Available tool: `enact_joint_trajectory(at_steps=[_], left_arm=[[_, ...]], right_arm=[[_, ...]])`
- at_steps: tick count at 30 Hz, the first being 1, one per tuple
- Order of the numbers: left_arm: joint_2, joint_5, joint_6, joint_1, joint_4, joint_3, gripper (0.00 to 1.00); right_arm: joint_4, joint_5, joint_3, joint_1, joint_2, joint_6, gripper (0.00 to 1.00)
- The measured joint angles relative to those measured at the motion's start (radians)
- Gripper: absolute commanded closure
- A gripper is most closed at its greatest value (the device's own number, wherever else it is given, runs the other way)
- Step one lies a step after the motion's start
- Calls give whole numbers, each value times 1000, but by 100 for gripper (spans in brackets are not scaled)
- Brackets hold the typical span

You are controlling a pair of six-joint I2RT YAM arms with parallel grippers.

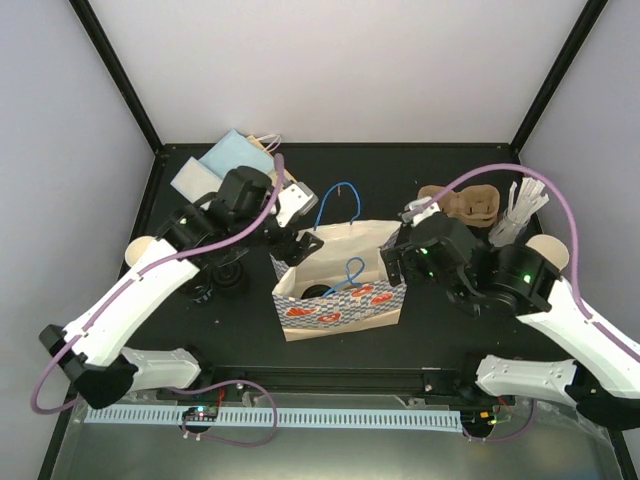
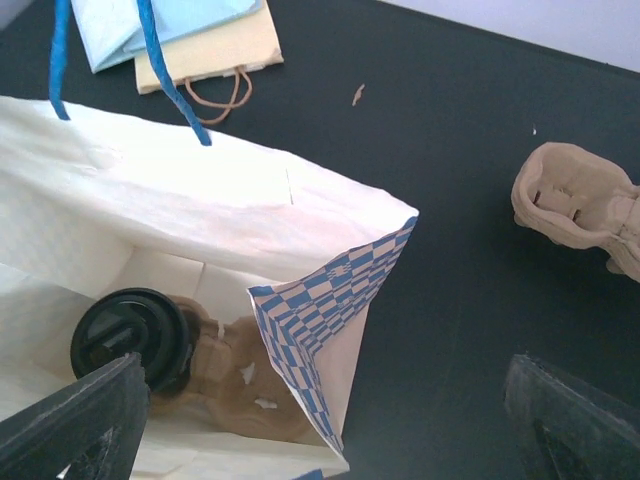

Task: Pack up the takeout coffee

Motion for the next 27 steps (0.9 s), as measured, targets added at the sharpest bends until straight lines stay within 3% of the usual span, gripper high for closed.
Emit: enact_joint_trajectory(at_steps=[8, 12, 14, 18, 19, 27], left_arm=[[104, 66, 70, 0, 14, 11, 20], [149, 70, 87, 0, 14, 38, 35], [159, 65, 92, 0, 18, 43, 48], [177, 58, 107, 0, 16, 59, 93], [187, 58, 116, 0, 14, 69, 98], [237, 49, 99, 10, 11, 123, 99]], right_arm=[[23, -6, -26, 0, -82, 0, 1], [29, -11, -29, 0, -98, -1, 1], [31, -12, -31, 0, -100, -2, 1], [39, -19, -37, 0, -98, -6, 0], [40, -19, -38, 0, -98, -7, 1], [59, -13, -49, 0, -103, -8, 1]])
